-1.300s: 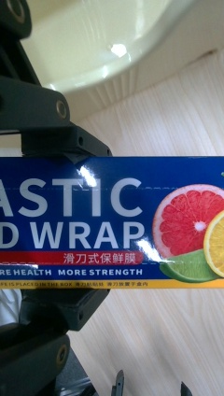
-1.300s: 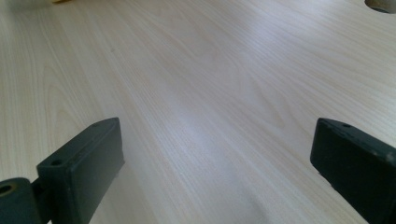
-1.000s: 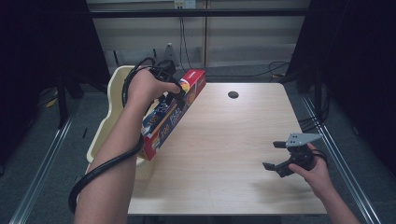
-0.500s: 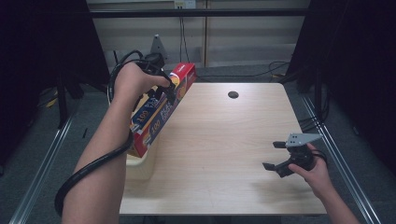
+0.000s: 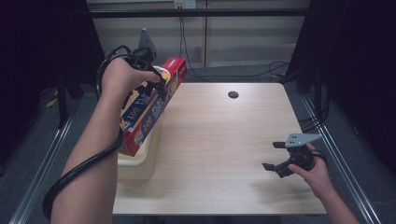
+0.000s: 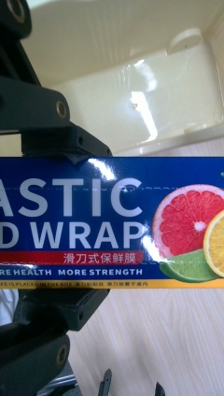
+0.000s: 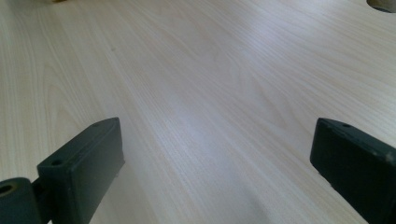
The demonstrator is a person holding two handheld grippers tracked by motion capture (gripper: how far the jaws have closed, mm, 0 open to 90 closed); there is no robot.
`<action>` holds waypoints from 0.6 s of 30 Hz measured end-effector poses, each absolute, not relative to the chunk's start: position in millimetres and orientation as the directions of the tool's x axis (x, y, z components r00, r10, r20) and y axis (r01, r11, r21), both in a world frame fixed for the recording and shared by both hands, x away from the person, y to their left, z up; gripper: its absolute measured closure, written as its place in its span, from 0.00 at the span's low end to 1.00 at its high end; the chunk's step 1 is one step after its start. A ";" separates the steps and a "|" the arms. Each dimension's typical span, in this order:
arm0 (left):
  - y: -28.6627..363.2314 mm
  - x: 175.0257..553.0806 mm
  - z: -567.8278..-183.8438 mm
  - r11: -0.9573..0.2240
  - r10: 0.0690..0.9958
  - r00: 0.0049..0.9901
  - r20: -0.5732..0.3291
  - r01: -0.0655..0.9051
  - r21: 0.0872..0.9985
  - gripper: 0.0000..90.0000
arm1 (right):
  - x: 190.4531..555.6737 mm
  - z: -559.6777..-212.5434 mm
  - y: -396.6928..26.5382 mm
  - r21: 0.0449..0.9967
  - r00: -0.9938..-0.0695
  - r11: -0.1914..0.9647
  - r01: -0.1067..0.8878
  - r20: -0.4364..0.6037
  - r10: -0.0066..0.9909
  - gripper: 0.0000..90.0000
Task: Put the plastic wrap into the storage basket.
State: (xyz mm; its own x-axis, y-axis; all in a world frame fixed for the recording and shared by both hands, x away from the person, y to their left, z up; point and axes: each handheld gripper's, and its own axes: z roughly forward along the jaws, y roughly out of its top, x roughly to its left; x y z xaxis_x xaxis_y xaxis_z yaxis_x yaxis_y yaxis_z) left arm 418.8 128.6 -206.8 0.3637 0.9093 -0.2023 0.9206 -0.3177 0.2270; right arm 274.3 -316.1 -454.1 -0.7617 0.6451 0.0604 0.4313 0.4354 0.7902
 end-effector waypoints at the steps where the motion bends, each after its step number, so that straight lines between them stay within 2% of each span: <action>1: 130.6 418.7 -206.0 -0.312 0.910 0.359 -0.207 0.922 0.228 0.45 | 274.2 -454.1 -316.1 0.789 -0.761 0.435 0.433 0.062 0.646 0.03; 18: 158.2 413.9 -197.3 -0.250 0.936 0.297 -0.189 0.939 0.238 0.45 | 274.3 -454.2 -315.6 0.791 -0.758 0.436 0.429 0.053 0.650 0.03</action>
State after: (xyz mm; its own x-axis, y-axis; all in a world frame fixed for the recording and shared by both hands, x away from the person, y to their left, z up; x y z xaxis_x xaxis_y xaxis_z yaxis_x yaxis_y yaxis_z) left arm 413.9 158.2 -197.3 0.2968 0.9361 -0.1887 0.9386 -0.2497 0.2380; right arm 274.3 -315.6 -454.2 -0.7584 0.6496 0.0532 0.4287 0.4357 0.7914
